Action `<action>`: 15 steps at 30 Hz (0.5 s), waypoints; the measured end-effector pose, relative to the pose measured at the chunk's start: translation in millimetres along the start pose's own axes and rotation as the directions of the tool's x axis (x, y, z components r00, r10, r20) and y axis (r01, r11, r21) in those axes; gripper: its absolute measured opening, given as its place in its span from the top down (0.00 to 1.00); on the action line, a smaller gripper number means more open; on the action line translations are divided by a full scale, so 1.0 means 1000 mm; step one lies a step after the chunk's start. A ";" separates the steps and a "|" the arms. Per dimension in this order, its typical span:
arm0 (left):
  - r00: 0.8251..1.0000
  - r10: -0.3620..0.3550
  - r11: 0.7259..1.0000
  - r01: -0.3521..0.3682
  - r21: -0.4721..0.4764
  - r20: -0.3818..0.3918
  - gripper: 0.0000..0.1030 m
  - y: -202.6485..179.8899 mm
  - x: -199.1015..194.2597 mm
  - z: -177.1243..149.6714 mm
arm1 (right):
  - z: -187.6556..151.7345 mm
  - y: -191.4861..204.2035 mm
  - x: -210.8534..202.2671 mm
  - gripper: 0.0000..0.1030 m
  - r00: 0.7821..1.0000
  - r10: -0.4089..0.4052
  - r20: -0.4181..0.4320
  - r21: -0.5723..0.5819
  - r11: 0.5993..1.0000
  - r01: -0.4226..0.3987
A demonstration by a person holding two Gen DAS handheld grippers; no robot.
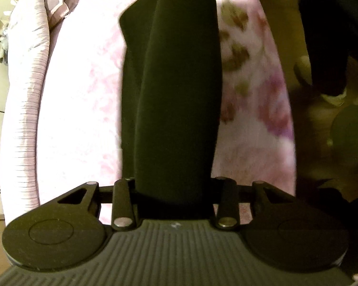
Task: Fold clothes
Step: 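Lift the folded black jacket with both tools and carry it toward the jeans stack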
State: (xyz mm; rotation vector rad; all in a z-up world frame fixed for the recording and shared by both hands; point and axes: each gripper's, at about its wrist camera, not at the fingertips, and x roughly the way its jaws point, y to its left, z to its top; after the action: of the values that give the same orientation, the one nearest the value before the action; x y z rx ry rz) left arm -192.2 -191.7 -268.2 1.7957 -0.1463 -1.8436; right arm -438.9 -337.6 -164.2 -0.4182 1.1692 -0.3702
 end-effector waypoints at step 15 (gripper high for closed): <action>0.997 -0.072 0.995 0.069 0.075 0.042 0.68 0.070 -0.125 0.216 | -0.117 -0.118 -0.192 0.71 0.997 0.047 -0.063 0.113 0.993 -0.039</action>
State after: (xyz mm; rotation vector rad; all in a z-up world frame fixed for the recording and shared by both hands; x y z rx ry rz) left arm -381.9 -257.6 -104.5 1.8312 -0.1715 -1.9519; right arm -622.5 -360.7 9.3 -0.2845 1.2129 -0.4123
